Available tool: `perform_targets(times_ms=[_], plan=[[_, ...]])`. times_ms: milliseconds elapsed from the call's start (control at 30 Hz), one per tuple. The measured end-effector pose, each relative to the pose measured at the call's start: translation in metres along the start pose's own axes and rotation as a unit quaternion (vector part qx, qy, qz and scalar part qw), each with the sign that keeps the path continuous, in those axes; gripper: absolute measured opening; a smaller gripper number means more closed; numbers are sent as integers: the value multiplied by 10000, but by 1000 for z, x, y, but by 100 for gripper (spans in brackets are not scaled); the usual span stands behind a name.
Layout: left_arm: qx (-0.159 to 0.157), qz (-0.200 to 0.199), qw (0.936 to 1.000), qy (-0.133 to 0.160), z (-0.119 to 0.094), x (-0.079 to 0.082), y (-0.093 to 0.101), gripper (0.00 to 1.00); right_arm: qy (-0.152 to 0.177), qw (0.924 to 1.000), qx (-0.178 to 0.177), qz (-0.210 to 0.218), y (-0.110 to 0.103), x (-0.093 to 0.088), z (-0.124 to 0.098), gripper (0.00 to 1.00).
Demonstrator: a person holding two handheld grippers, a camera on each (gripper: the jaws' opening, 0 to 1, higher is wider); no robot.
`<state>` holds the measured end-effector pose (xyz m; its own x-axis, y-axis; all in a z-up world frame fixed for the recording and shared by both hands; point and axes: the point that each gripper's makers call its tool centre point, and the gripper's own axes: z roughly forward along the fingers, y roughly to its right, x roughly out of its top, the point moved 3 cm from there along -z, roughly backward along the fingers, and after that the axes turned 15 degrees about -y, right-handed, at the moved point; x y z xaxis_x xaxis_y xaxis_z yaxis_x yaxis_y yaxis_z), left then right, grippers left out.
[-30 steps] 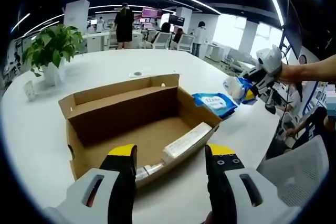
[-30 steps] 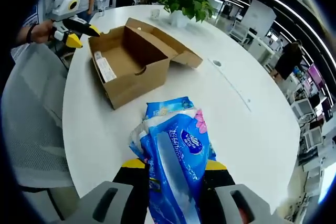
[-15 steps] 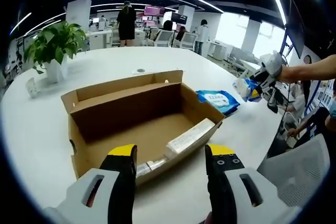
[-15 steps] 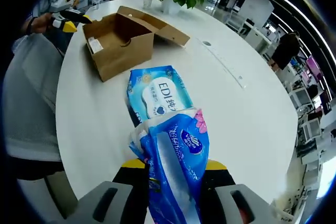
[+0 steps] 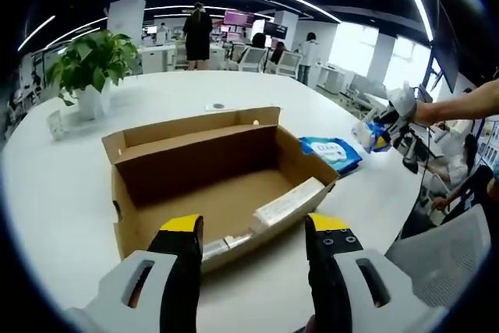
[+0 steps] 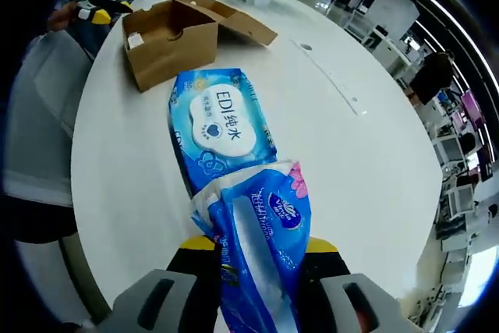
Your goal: Operate the shoe box by opening the lid, removing the specified soft item, and placing it in the target area until the item is outside and the box remains undamaged.
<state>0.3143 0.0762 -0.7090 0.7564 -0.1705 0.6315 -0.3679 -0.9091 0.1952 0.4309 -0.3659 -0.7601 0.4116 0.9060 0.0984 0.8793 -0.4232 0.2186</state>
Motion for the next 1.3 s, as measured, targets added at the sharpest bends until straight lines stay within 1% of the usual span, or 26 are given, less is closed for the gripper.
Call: perform_targets(times_ms=[267,467,533,700,833,1033,1300], plan=[[128,-91,9999,40,-6,-1,-5,53,-148,9998,68,-142,6,-2,14,35],[231,-114,9997,51,-13,-2,-9,53,-145,9997,112,-155,8,0,22,36],[267,-144,9995,80,-16,-2,-11,53,-236,9994,111,-225,8,-2,26,36],[335,-154,9993,71,-19,-6,-11,53,-281,9992,207,-198,9,-3,37,38],[381,-159,9991,52,-21,-9,-12,53,-265,9992,254,-173,9,-3,41,39],[387,-183,9991,47,-21,-12,-12,53,-303,9986,238,-350,9,0,46,41],[392,-147,9991,56,-22,-13,-14,53,-352,9982,209,-431,7,-1,44,43]])
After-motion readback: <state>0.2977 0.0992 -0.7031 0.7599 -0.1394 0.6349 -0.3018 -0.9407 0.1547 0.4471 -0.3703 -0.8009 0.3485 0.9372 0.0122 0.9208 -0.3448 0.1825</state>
